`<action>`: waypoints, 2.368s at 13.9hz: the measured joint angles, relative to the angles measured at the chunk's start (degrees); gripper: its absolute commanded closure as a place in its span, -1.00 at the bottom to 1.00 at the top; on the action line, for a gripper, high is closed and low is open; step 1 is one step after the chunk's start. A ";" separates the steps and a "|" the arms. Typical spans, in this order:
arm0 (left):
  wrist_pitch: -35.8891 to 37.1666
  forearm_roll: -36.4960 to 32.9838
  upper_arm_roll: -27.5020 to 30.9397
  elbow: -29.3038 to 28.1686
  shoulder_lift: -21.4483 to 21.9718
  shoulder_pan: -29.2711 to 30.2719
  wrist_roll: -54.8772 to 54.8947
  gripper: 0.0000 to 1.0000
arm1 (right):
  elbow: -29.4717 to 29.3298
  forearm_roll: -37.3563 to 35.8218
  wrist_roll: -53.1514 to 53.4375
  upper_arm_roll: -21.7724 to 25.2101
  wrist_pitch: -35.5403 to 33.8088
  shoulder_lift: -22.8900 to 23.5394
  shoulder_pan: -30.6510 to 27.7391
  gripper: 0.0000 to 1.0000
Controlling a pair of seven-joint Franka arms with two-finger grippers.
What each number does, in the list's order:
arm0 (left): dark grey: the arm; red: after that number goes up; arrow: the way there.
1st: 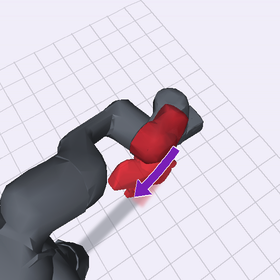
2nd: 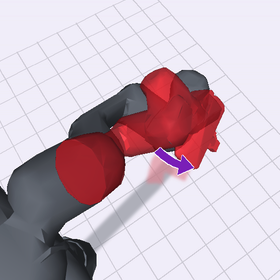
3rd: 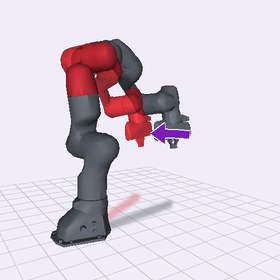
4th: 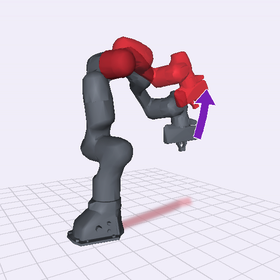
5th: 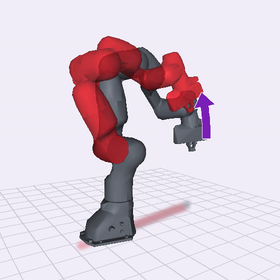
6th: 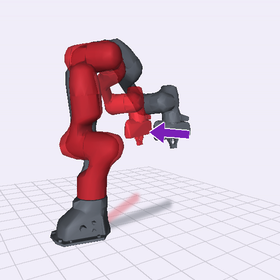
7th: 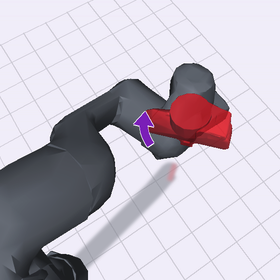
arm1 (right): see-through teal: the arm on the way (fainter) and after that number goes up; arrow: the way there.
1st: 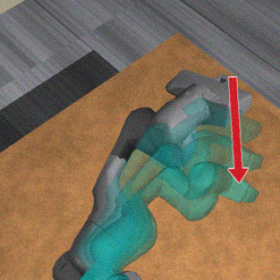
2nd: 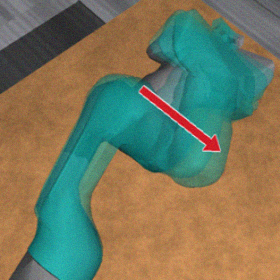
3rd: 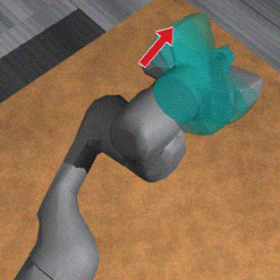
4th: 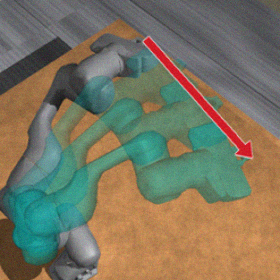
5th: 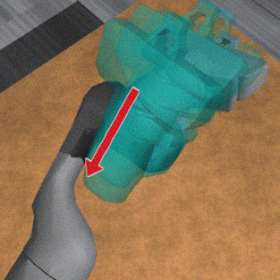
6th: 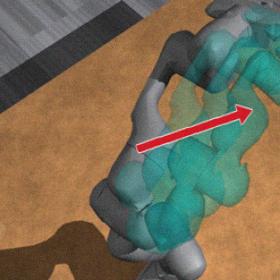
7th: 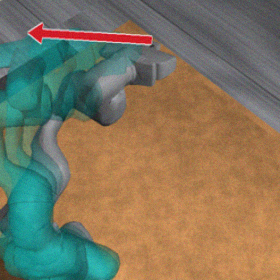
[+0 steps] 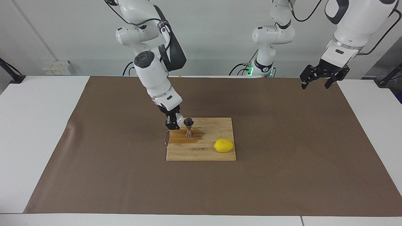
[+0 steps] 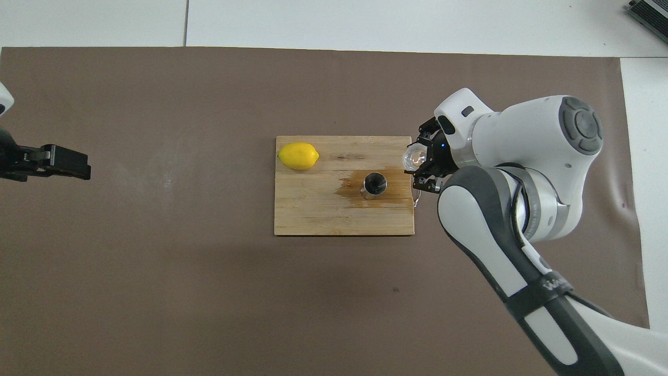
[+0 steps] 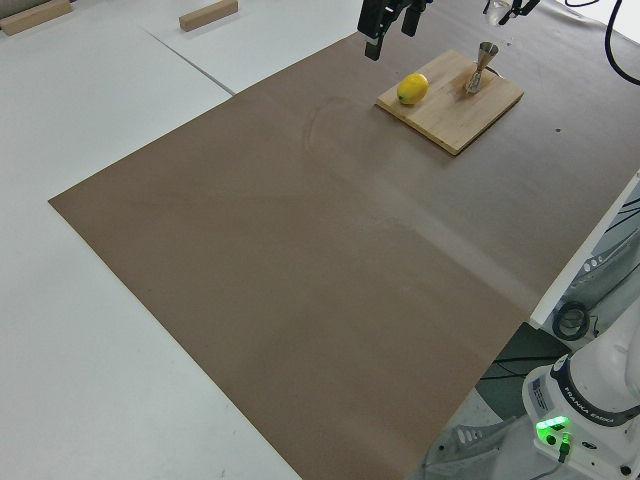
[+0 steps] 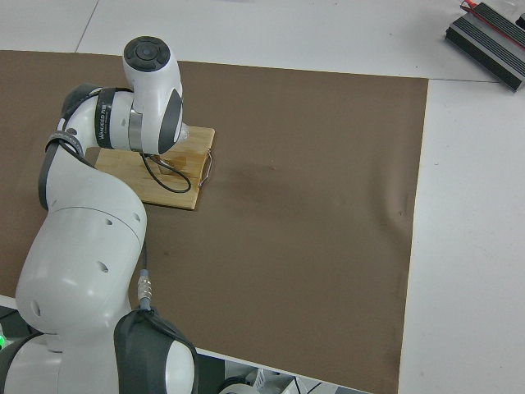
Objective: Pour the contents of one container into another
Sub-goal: 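Carry the white cup back to its starting spot, then lower the white cup onto the table and open the right gripper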
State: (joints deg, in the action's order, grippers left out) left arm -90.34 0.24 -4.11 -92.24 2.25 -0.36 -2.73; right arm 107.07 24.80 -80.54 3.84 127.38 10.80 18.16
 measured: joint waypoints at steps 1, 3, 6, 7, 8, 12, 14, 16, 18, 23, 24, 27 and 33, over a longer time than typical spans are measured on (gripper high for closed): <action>0.00 0.00 0.00 0.00 0.00 0.00 0.00 -1.00 | 0.38 2.03 -2.31 0.04 0.00 -0.01 -1.62 0.04; 0.00 0.00 0.00 0.00 0.00 0.00 0.00 -1.00 | 1.53 4.62 -7.34 0.14 -0.05 -0.06 -5.29 0.03; 0.00 0.00 0.00 0.00 0.00 0.00 0.00 -1.00 | 3.72 5.32 -13.73 0.32 -0.08 -0.14 -11.74 0.02; 0.00 0.00 0.00 0.00 0.00 0.00 0.00 -1.00 | 4.47 5.35 -15.56 0.36 -0.08 -0.14 -13.94 0.02; 0.00 0.00 0.00 0.00 0.00 0.00 0.00 -1.00 | 5.10 5.36 -17.11 0.38 -0.08 -0.14 -15.85 0.02; 0.00 0.00 0.00 0.00 0.00 0.00 0.00 -1.00 | 7.20 8.28 -22.51 0.41 0.54 0.93 -20.03 0.02; 0.00 0.00 0.00 0.00 0.00 0.00 0.00 -1.00 | 7.91 10.39 -25.68 0.39 2.71 2.26 -20.59 -0.01; 0.00 0.00 0.00 0.00 0.00 0.00 -0.01 -1.00 | 8.38 14.99 -29.41 0.40 3.22 4.32 -21.41 -0.03; 0.00 0.00 0.00 0.00 0.00 0.00 -0.01 -1.00 | 8.49 19.52 -33.50 0.40 3.34 6.79 -21.75 -0.03; 0.00 0.00 0.00 0.00 0.00 0.00 -0.01 -1.00 | 8.45 22.61 -38.95 0.40 4.03 9.66 -21.75 -0.96; 0.00 0.00 0.00 0.00 0.00 0.00 -0.01 -1.00 | 8.41 22.62 -38.96 0.40 4.05 9.65 -21.75 -1.00; 0.00 0.00 0.00 0.00 0.00 0.00 -0.01 -1.00 | 8.30 22.65 -38.96 0.39 4.07 9.56 -21.74 -1.00; 0.00 0.00 0.00 0.00 0.00 0.00 -0.01 -1.00 | 7.96 16.82 -24.59 0.20 2.24 3.66 -20.68 -1.00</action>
State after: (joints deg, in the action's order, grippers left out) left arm -90.34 0.24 -4.11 -92.25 2.25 -0.36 -2.74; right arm 115.03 41.63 -105.13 4.04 129.62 14.46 -2.51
